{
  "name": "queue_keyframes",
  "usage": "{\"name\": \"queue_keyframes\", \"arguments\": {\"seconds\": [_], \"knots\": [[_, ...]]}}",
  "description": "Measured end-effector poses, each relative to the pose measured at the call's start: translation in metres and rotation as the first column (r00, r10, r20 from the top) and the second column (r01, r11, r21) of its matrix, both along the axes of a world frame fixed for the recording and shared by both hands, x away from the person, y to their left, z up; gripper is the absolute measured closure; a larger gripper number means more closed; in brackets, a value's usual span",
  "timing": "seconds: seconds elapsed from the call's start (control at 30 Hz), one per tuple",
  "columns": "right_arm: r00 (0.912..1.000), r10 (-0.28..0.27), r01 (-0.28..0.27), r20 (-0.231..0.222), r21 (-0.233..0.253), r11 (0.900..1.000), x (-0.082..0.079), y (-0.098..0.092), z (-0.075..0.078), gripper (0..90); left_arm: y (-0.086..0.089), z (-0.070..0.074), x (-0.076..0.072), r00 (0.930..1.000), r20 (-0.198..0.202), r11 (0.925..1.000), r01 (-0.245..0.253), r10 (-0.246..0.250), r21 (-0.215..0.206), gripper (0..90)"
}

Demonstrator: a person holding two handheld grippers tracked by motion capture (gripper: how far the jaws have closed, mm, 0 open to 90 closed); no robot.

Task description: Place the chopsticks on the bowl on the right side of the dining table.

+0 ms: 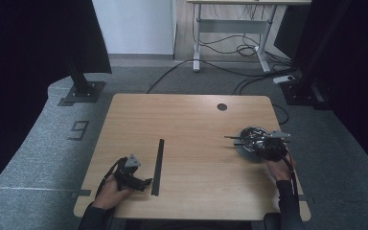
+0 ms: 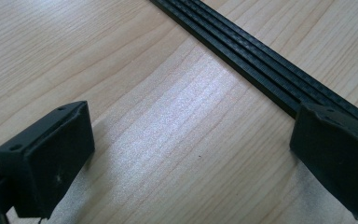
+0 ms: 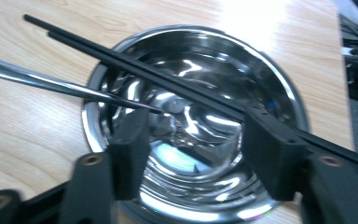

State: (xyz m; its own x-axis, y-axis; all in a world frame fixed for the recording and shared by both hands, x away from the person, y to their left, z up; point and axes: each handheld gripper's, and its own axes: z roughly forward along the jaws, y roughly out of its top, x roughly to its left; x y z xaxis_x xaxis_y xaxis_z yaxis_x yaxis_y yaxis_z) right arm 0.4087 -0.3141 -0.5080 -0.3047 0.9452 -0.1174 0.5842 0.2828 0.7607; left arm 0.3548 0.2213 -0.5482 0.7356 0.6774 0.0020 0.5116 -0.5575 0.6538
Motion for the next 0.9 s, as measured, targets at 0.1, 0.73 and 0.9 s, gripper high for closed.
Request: {"name": "queue_keyframes", "arguments": {"seconds": [0.1, 0.73, 0.9], "knots": [[0.9993, -0.037, 0.037, 0.004, -0.003, 0.999, -0.001, -0.005, 0.001, 25.4, 0.0, 0.0, 0.0, 1.0, 0.0, 1.0, 0.0, 0.0, 0.0, 0.0], [0.9771, -0.203, 0.196, 0.064, 0.096, 0.976, -0.004, -0.048, -0.013, 0.0, 0.0, 0.0, 0.0, 1.0, 0.0, 1.0, 0.0, 0.0, 0.0, 0.0], [0.9775, -0.199, 0.193, 0.069, 0.088, 0.977, -0.002, -0.048, -0.019, 0.0, 0.0, 0.0, 0.0, 1.0, 0.0, 1.0, 0.0, 0.0, 0.0, 0.0]]}}
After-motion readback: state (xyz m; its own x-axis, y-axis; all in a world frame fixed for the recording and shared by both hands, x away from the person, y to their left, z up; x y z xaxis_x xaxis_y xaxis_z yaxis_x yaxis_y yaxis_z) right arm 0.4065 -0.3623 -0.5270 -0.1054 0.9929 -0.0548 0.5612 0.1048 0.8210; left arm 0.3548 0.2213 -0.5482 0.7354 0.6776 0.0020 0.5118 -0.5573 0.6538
